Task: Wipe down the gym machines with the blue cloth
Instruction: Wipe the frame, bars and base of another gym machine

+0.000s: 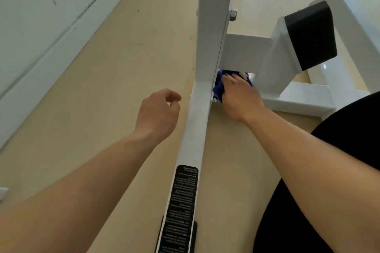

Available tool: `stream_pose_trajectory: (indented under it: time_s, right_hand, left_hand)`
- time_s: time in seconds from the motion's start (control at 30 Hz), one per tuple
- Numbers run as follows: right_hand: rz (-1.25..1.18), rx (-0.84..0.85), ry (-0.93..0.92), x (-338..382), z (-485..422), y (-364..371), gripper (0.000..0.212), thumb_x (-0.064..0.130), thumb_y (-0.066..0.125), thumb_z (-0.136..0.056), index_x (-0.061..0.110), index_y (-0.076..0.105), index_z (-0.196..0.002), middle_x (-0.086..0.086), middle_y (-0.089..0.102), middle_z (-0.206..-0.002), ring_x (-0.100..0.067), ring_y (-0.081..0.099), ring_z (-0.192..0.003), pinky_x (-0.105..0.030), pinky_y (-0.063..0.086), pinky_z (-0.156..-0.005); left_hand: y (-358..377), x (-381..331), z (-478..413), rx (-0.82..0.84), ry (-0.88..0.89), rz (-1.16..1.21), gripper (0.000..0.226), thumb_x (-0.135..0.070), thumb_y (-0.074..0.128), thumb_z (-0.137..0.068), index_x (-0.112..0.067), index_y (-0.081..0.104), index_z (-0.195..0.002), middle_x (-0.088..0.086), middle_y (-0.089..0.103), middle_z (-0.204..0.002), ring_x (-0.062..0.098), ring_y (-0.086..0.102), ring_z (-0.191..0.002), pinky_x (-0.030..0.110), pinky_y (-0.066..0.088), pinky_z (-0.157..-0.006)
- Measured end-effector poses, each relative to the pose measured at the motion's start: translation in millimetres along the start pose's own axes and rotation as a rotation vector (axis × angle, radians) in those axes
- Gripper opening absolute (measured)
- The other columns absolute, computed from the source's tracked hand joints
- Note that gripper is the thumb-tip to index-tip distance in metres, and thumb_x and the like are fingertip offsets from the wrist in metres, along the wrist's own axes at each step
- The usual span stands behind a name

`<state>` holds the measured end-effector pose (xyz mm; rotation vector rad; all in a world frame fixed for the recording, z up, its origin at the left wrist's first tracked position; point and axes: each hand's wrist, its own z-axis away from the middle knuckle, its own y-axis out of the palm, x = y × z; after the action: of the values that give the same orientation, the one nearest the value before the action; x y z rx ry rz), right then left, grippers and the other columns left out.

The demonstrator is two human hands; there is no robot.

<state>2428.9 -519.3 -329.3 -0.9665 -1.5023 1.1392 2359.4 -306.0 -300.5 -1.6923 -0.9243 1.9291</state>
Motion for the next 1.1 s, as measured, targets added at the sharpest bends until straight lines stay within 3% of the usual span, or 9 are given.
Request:
stream_pose_trajectory:
  time_s: [0.2, 0.37, 0.5, 0.6, 0.73, 0.87, 0.93, 1.0, 1.1]
  right_hand:
    - [0.049, -0.011, 0.029, 7, 18, 3, 0.036, 0.017, 0.043, -0.095, 0.011, 0.052, -0.129, -0.005, 0.053, -0.135, -0.025, 0.044, -0.127, -0.038, 0.038, -0.103]
    - [0.05, 0.023, 0.035, 0, 5, -3, 0.033, 0.022, 0.039, -0.097, 0.012, 0.055, -0.124, -0.007, 0.058, -0.127, -0.027, 0.052, -0.117, -0.041, 0.045, -0.088]
    - [0.055, 0.03, 0.048, 11, 15, -3, 0.033, 0.018, 0.039, -0.097, 0.012, 0.056, -0.125, -0.007, 0.057, -0.129, -0.027, 0.05, -0.12, -0.041, 0.043, -0.093]
    - [-0.143, -0.002, 0.164, 16, 47, -11, 0.026, 0.014, 0.038, -0.098, 0.023, 0.061, -0.105, -0.001, 0.065, -0.114, -0.028, 0.059, -0.106, -0.037, 0.045, -0.08]
    - [-0.427, -0.222, 0.198, 48, 94, -32, 0.037, 0.012, 0.041, -0.1, 0.024, 0.058, -0.131, 0.0, 0.063, -0.124, -0.024, 0.059, -0.113, -0.037, 0.046, -0.092]
    - [-0.765, -0.137, 0.024, 96, 121, -52, 0.035, 0.005, 0.05, -0.098, 0.027, 0.064, -0.122, 0.011, 0.066, -0.11, -0.005, 0.061, -0.101, -0.016, 0.046, -0.085]
    - [-0.906, -0.052, 0.044, 106, 120, -60, 0.034, 0.001, 0.054, -0.097, 0.024, 0.066, -0.119, 0.012, 0.069, -0.103, -0.003, 0.063, -0.096, -0.014, 0.049, -0.082]
    - [-0.978, -0.002, 0.049, 106, 117, -67, 0.03, 0.002, 0.059, -0.095, 0.027, 0.065, -0.11, 0.015, 0.071, -0.093, -0.002, 0.065, -0.091, -0.015, 0.052, -0.078]
    - [-0.954, 0.067, 0.053, 102, 115, -68, 0.033, 0.008, 0.07, -0.09, 0.036, 0.058, -0.104, 0.016, 0.07, -0.093, -0.003, 0.066, -0.091, -0.013, 0.051, -0.075]
  left_hand:
    - [0, 4, 8, 0.052, -0.003, -0.036, 0.021, -0.025, 0.051, -0.092, -0.035, 0.068, -0.098, -0.018, 0.068, -0.102, -0.005, 0.06, -0.079, 0.008, 0.034, -0.062]
    - [1, 9, 10, 0.043, -0.031, -0.004, 0.021, -0.025, 0.051, -0.092, -0.034, 0.07, -0.098, -0.017, 0.067, -0.101, -0.004, 0.059, -0.081, 0.009, 0.035, -0.062]
    - [3, 7, 20, 0.093, -0.007, 0.006, 0.02, -0.026, 0.051, -0.092, -0.034, 0.069, -0.098, -0.016, 0.066, -0.098, -0.002, 0.059, -0.08, 0.012, 0.038, -0.062]
    - [-1, 5, 26, 0.123, 0.04, -0.006, 0.02, -0.027, 0.05, -0.093, -0.035, 0.067, -0.099, -0.018, 0.066, -0.1, -0.004, 0.059, -0.084, 0.015, 0.039, -0.067]
    - [-8, -3, 41, 0.153, 0.051, 0.125, 0.022, -0.027, 0.054, -0.095, -0.041, 0.062, -0.11, -0.024, 0.065, -0.103, -0.01, 0.058, -0.087, 0.011, 0.044, -0.073]
    - [-19, -18, 67, 0.302, 0.15, 0.422, 0.067, -0.017, 0.062, -0.092, -0.074, 0.036, -0.114, -0.044, 0.054, -0.107, -0.014, 0.053, -0.106, 0.021, 0.047, -0.097]
    - [-30, -14, 69, 0.312, 0.134, 0.48, 0.074, -0.013, 0.067, -0.089, -0.067, 0.033, -0.127, -0.038, 0.054, -0.113, -0.01, 0.056, -0.109, 0.026, 0.049, -0.099]
    - [-42, -5, 68, 0.309, 0.117, 0.499, 0.072, -0.014, 0.074, -0.085, -0.042, 0.039, -0.142, -0.02, 0.062, -0.114, 0.001, 0.064, -0.101, 0.027, 0.054, -0.09]
    - [-51, 3, 72, 0.309, 0.103, 0.547, 0.063, -0.012, 0.076, -0.083, -0.036, 0.049, -0.134, -0.01, 0.066, -0.109, 0.007, 0.07, -0.086, 0.02, 0.055, -0.075]
